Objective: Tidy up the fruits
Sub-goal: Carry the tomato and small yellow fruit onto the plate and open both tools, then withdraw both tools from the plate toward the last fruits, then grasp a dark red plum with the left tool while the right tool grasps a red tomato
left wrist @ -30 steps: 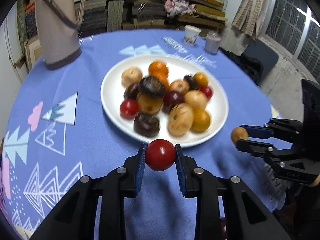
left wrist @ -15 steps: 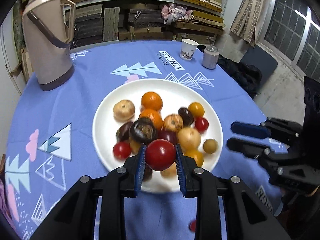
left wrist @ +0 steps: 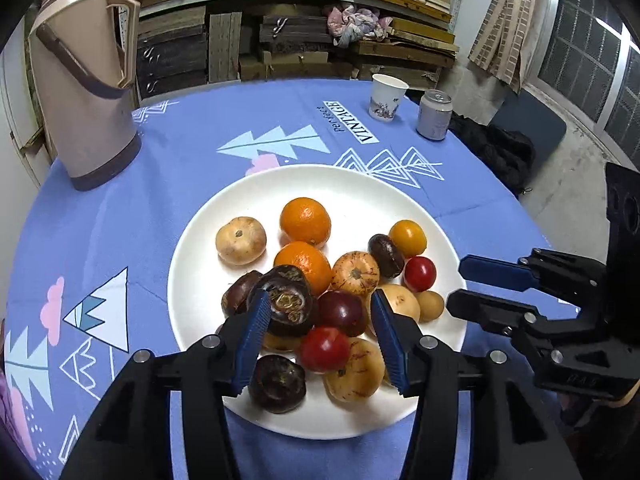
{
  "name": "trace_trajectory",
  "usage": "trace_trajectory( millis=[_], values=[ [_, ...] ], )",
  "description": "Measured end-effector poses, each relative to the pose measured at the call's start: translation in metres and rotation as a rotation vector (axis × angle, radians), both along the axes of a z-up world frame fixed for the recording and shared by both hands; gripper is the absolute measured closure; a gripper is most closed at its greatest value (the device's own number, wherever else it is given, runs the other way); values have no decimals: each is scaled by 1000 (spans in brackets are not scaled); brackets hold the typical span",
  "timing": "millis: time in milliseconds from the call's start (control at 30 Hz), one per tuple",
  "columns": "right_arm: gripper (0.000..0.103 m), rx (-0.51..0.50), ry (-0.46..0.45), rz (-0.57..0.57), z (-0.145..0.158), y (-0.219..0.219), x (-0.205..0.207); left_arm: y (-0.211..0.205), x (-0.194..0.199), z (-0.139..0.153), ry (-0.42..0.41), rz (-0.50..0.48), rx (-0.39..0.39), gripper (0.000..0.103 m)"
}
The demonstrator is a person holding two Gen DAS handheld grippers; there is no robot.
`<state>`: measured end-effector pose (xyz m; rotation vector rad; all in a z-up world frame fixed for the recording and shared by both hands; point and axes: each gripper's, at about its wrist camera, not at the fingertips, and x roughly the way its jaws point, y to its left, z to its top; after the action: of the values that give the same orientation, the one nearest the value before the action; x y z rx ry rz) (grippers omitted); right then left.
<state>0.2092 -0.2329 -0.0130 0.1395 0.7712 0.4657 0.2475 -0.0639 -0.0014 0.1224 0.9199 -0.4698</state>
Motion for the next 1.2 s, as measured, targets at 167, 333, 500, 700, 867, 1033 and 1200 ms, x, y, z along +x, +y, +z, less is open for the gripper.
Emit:
trace_trajectory(
  millis=[167,333,500,700,867,1033,1200],
  values=[
    [57,0,0,21,2,5,-18,13,-10,-1,10,27,12,42],
    [50,-26,-8,60,3,13,-50,33,-34,-4,17,39,19,41],
    [41,-37,15,80,-6,22,-82,50,-63,-14,46,41,24,41],
    [42,-95,75,154,-33,56,-107,71,-92,-24,56,75,23,30],
    [43,-118,84,192,-44,80,-115,80,-107,-33,84,83,31,30],
    [63,-148,116,203,-56,95,-110,86,-117,-41,102,83,33,30],
    [77,-167,139,210,-67,103,-106,91,-126,-43,117,68,36,30]
  ],
)
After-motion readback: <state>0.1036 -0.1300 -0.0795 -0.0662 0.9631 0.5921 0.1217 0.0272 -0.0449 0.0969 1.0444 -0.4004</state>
